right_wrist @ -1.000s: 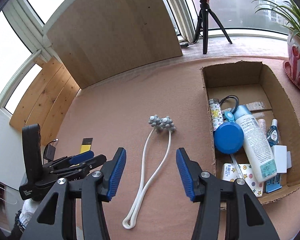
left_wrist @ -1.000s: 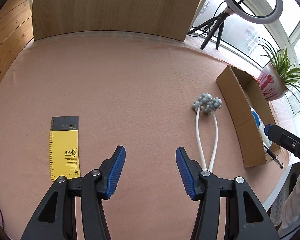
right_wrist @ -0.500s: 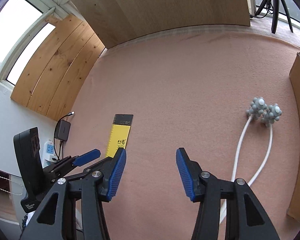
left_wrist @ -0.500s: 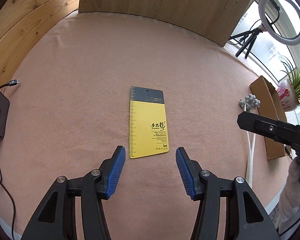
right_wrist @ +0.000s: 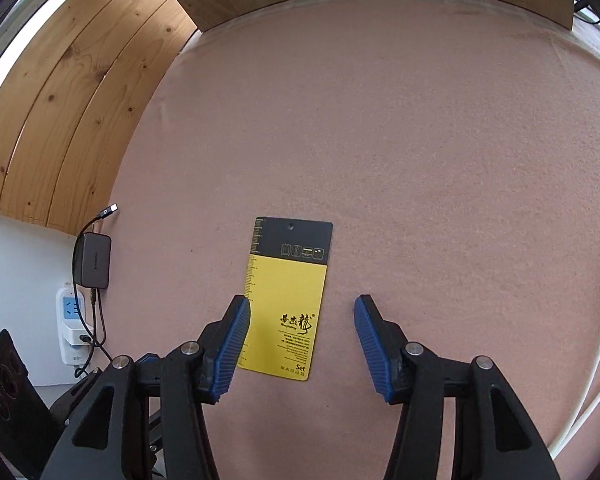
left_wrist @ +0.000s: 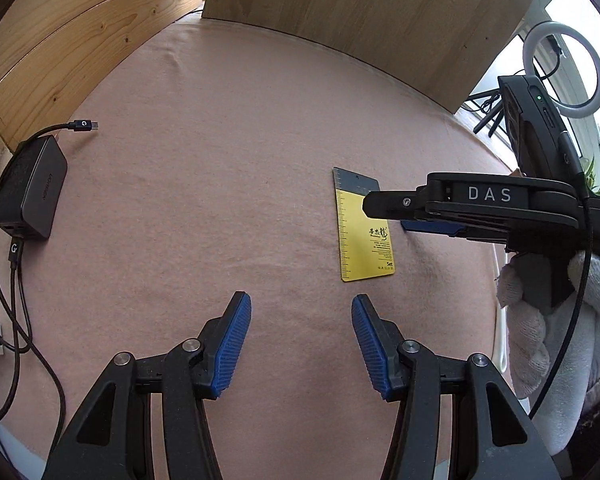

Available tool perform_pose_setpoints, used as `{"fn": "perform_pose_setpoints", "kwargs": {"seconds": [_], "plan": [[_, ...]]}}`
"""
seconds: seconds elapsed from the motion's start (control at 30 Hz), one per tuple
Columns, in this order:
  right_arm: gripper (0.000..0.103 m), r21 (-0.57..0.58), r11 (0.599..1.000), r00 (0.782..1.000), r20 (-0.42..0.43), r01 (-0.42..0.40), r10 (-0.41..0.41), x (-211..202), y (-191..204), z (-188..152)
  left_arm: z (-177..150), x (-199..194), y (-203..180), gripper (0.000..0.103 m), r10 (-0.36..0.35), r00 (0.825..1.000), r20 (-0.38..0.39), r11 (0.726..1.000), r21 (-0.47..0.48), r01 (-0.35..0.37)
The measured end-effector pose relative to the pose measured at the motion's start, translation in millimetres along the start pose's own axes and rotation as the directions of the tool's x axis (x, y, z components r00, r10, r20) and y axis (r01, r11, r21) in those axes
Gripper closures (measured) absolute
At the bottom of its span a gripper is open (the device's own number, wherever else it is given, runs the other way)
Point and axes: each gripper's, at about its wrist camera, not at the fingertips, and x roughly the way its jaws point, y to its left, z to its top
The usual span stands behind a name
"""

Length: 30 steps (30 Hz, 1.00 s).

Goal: Organize objects
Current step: 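Move the right gripper to the yellow card and grasp it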

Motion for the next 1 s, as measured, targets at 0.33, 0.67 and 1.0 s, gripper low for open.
{"fn": "perform_pose_setpoints", "kwargs": {"seconds": [0.33,0.67,1.0], "plan": [[0.043,-0.093,0.979,0.983,-0.022,0.181,-0.184,20.5,44.6,0.7,3.7,-10.7,32.1,0.047,-0.022,1.0,0.004,1.0,-0.005,0.023],[0.053,-0.232,0.925,0.952,0.026,0.302,-0.305,26.4,59.9,-9.3,5.0,-7.4,37.0,0.047,-0.034,0.999,0.005,0.999,-0.021,0.034],[0.054,-0.184,0.955,0.971,0.092,0.235,-0.221,-19.4,30.8,-24.5,10.3,6.0,10.2,0.047,-0.019,1.0,-0.002,1.0,0.007,0.019]]}}
